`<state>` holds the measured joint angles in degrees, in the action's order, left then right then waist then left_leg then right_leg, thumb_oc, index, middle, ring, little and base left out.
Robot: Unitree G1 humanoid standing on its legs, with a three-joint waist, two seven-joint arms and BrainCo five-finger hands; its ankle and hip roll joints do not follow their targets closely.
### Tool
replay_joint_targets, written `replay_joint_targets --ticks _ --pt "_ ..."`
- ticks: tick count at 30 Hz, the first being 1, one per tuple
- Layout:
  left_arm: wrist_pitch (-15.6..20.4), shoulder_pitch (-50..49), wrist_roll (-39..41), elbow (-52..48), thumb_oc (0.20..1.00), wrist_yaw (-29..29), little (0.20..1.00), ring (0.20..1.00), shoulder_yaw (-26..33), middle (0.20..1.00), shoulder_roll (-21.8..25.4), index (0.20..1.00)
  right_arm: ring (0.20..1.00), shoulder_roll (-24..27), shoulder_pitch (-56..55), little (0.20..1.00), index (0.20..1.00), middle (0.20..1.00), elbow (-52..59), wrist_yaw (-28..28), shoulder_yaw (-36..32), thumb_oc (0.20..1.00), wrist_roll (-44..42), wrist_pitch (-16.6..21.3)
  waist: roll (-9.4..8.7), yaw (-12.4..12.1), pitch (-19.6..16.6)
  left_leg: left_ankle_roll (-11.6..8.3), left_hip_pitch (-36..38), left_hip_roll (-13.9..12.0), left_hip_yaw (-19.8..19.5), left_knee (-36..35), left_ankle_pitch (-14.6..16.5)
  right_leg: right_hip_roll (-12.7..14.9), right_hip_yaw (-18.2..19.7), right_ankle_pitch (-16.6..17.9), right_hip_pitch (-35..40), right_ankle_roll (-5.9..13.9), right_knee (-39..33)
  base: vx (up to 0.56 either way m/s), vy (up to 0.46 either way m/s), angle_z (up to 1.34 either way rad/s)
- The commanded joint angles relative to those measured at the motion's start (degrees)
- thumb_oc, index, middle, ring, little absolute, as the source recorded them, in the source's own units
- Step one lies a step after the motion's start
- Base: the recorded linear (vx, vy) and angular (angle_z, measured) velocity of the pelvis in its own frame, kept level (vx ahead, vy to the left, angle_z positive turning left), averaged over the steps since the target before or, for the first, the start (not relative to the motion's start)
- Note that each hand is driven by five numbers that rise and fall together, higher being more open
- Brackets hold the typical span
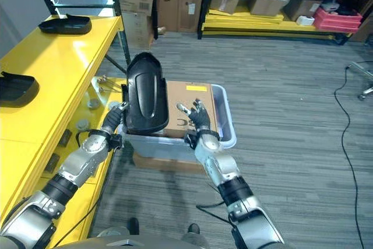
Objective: Move parts from the plastic box to the shelf.
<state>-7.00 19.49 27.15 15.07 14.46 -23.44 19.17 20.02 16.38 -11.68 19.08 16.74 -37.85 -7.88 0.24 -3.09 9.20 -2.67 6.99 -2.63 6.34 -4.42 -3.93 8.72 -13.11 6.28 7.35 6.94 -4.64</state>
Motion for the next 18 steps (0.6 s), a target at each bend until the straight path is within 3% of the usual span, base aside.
replay_joint_targets --ticks 1,6,8,12,16,18 --pt "9.0 5.0 -1.0 -1.5 0.200 1.1 0.200 0.200 2.6 0.200 0.1 0.200 1.000 1.2 0.8 1.000 1.000 1.000 4.1 -5.6 -1.4 1.000 1.0 0.1 0.01 -1.7 -2.9 -0.95 -1.8 -2.5 -0.9 3.4 3.3 3.9 -1.8 -3.3 -1.2 4.88 3.6 -0.02 0.002 -0.11" --pt "13.9 -2.5 -1.4 -5.4 0.200 -0.1 0.200 0.200 8.6 0.200 2.5 0.200 1.000 0.3 -12.1 1.000 1.000 1.000 -0.2 -11.4 -1.1 1.000 -0.3 -1.9 -0.24 -1.3 -3.1 -0.40 -2.5 -2.0 -0.5 2.9 3.0 4.0 -1.3 -3.0 -2.2 5.07 3.5 -0.04 0.006 -0.10" --pt "15.4 -5.1 -1.4 -6.9 0.200 -0.7 0.200 0.200 11.3 0.200 3.8 0.200 1.000 -0.1 -15.9 1.000 1.000 1.000 -4.6 -15.5 -1.4 1.000 2.9 -1.7 -0.31 -1.2 -3.1 -0.23 -3.0 -1.6 -0.5 2.6 2.9 4.2 -1.3 -2.8 -2.7 5.20 3.6 -0.06 0.012 -0.08" --pt "17.0 -7.4 -0.6 -9.3 0.200 -2.3 0.200 0.200 15.0 0.200 5.8 0.200 1.000 0.1 -19.4 1.000 1.000 1.000 -9.8 -18.0 0.0 1.000 7.0 -2.4 -0.38 -1.5 -3.0 0.20 -3.6 -0.7 -1.0 2.1 3.0 4.5 -1.1 -2.8 -3.3 5.46 3.9 -0.04 0.015 -0.02" --pt "16.6 -8.7 -0.1 -13.6 0.200 -3.9 0.200 0.200 18.4 0.200 8.2 0.200 1.000 -1.5 -21.4 1.000 1.000 1.000 -21.6 -18.8 -0.2 1.000 9.1 0.7 -0.18 -2.8 -3.2 0.92 -4.4 0.7 -2.6 1.5 3.0 5.2 -1.0 -3.1 -4.2 6.03 5.3 0.00 -0.012 0.01" --pt "15.3 -8.6 1.3 -16.3 0.200 -5.1 0.200 0.200 19.4 0.200 10.0 0.200 1.000 -2.4 -21.7 1.000 1.000 1.000 -28.5 -18.8 -1.0 1.000 12.3 2.9 0.40 -3.1 -3.3 1.74 -5.3 1.3 -5.2 1.3 2.9 3.9 1.3 -5.4 -5.8 5.41 8.6 -0.01 -0.066 0.26"
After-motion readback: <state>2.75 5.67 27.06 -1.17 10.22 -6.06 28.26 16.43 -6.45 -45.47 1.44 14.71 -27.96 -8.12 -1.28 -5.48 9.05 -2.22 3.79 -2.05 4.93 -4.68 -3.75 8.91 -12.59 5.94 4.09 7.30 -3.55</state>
